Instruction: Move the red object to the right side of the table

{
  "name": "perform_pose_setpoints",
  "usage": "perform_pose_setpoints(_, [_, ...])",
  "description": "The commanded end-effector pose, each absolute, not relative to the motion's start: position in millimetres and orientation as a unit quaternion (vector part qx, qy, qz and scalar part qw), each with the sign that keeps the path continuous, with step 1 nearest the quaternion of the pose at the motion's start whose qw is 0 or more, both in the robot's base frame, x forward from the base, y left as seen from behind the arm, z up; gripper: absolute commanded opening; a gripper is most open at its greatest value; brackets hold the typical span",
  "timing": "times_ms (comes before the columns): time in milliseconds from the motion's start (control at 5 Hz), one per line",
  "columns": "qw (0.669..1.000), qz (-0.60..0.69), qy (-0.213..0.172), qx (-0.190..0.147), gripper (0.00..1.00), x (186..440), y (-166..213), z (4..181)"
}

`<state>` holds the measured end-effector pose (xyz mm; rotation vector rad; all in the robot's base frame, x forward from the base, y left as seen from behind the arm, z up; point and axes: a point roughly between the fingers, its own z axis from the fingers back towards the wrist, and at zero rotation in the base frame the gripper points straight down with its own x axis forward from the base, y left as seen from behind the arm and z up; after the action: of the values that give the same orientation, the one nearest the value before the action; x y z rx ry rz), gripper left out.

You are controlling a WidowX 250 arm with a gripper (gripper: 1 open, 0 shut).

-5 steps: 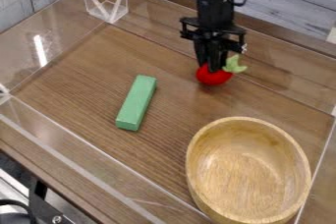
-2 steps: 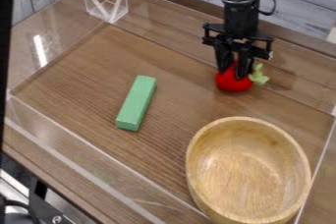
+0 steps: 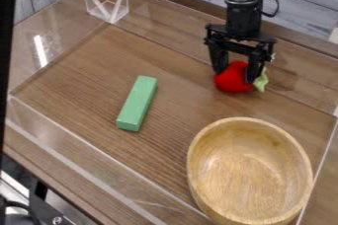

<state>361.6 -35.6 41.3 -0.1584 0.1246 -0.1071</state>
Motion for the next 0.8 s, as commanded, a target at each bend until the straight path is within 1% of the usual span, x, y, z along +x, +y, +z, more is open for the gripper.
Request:
perform_pose_setpoints(0, [0.995, -0.055, 0.043, -0.076, 1.00, 368.9, -38.6, 51.5])
perform_pose_setpoints(200, [0.995, -0.056, 0.035, -0.080, 1.00, 368.6, -44.1, 69.0])
perform_pose_setpoints(600, [0.995, -0.041, 0.013, -0.088, 1.00, 362.3, -28.9, 88.2])
